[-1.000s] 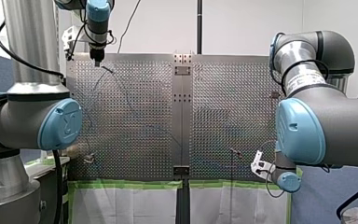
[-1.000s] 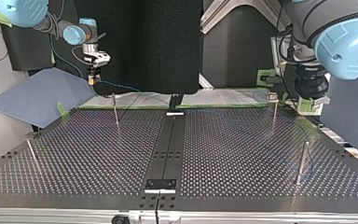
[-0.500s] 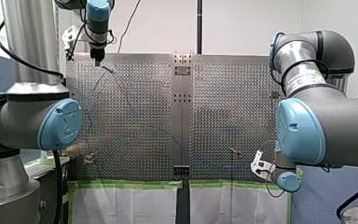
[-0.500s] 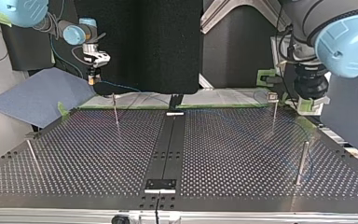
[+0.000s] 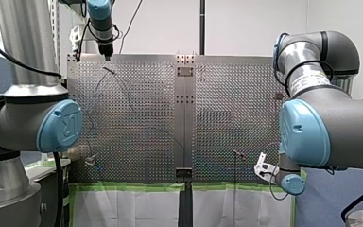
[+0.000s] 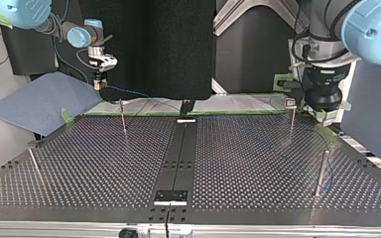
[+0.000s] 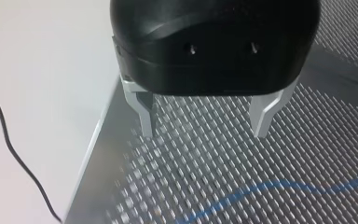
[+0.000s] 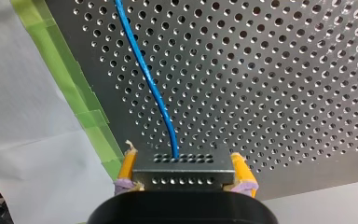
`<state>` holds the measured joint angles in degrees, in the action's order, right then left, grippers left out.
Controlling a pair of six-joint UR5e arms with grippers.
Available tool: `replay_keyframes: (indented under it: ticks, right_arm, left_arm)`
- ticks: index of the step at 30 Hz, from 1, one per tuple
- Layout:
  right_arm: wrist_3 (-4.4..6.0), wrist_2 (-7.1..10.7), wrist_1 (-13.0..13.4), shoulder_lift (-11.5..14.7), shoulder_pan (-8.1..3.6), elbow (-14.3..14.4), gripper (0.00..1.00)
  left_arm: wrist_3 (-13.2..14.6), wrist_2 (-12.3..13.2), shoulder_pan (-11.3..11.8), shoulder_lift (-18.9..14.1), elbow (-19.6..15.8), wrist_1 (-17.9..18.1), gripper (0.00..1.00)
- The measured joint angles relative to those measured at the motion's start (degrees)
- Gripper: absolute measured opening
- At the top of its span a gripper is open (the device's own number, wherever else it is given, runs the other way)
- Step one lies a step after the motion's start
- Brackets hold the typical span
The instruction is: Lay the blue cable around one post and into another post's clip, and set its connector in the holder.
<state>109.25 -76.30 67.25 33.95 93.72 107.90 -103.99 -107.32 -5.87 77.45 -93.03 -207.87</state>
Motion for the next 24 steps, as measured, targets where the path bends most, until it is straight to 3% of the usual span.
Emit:
replay_keyframes:
  ticks: [10, 20, 24]
  right_arm:
    - [-0.11, 0.0, -0.2, 0.0, 0.21, -0.1, 0.0]
    - [-0.22, -0.23, -0.9, 0.0, 0.65, -0.5, 0.0]
    - [-0.25, -0.25, -1.0, 0.0, 0.76, -0.5, 0.0]
  left_arm:
    - [-1.1, 4.8, -2.1, -0.6, -3.7, 4.8, 1.0]
    - [-1.5, 9.2, -6.0, 3.2, -8.2, 9.2, 1.0]
    - [-2.1, 9.3, -7.6, 4.9, -9.9, 10.9, 1.0]
